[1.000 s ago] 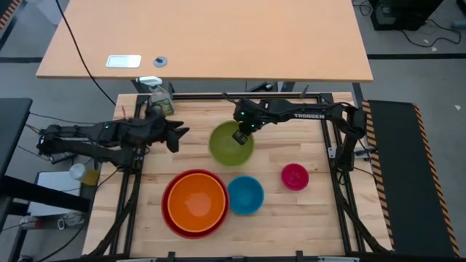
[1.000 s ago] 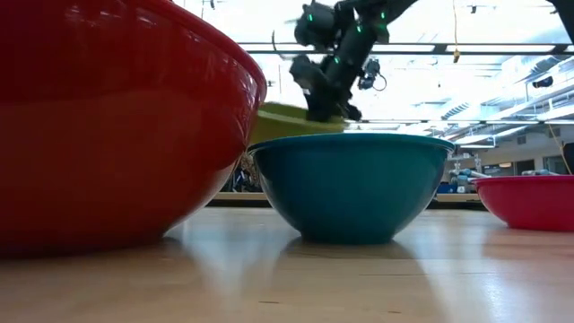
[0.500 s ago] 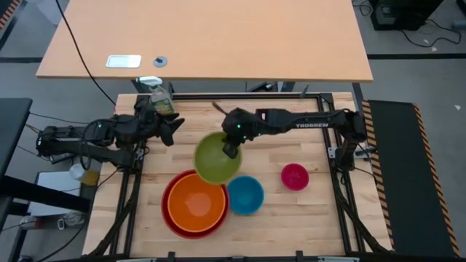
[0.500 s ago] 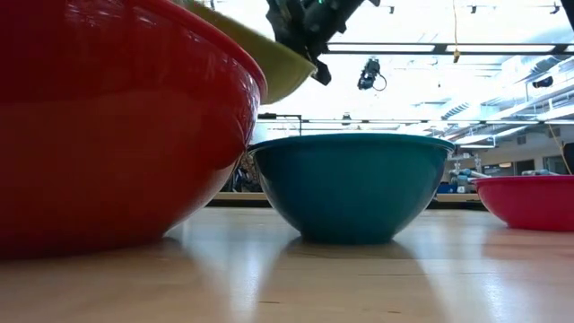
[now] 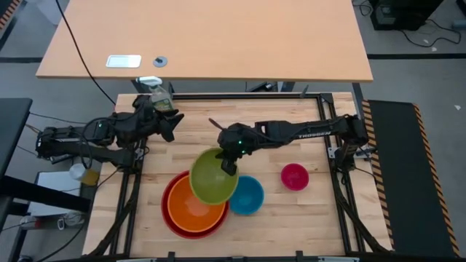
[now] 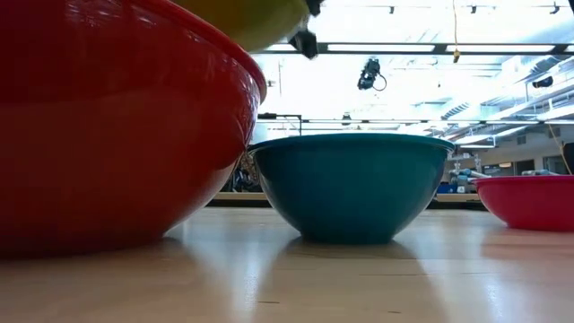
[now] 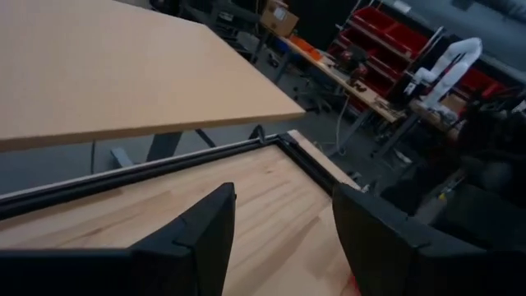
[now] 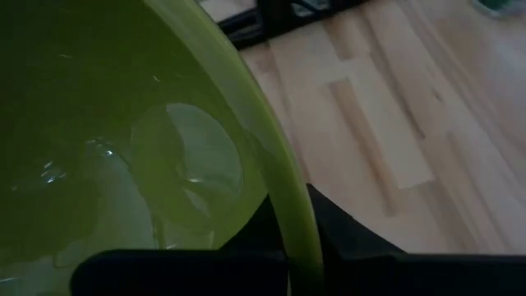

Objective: Nest bowls inside each other
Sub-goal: Stack the light green bowl on top of the orange bowl

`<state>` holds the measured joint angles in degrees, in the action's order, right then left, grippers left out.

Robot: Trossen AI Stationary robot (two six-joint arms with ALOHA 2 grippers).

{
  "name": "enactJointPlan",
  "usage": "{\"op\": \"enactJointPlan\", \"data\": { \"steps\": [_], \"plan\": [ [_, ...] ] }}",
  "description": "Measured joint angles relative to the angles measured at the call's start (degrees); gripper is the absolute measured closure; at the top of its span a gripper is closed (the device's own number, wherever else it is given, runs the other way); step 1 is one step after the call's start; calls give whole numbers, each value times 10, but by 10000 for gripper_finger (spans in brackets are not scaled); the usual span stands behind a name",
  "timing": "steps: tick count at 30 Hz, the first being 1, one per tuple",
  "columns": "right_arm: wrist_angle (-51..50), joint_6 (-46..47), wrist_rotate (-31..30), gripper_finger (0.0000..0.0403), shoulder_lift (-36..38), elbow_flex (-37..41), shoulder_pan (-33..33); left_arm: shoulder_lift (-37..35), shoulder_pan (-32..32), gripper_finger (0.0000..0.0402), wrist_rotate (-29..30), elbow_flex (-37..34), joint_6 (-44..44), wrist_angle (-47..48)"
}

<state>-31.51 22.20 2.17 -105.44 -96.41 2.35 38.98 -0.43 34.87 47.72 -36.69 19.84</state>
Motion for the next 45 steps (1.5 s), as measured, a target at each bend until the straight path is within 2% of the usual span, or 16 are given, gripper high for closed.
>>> {"op": "enactJointPlan", "data": {
  "steps": [8,13,17,28,35,38,42,45],
  "plan": [
    [-153,-31,-53,383,-105,-204,25,-2,-1,194,-2,0,17,-33],
    [-167,4,-52,383,-168,-268,27,-15,-2,194,-60,0,18,-29],
    [-161,21,-52,381,-203,-281,35,-31,-2,194,-106,0,16,-21],
    [-118,25,-56,367,-295,-281,52,-66,-2,194,-128,0,9,-22],
    [-117,37,-53,356,-305,-278,51,-64,-2,194,-155,0,8,-19],
    [-118,31,-28,330,-305,-277,50,-64,-2,194,-157,0,10,-19],
    [-126,23,31,276,-303,-277,50,-64,-2,194,-157,0,15,-15],
    [-151,26,35,233,-303,-285,52,-64,-2,194,-157,0,16,-9]
  ]
}}
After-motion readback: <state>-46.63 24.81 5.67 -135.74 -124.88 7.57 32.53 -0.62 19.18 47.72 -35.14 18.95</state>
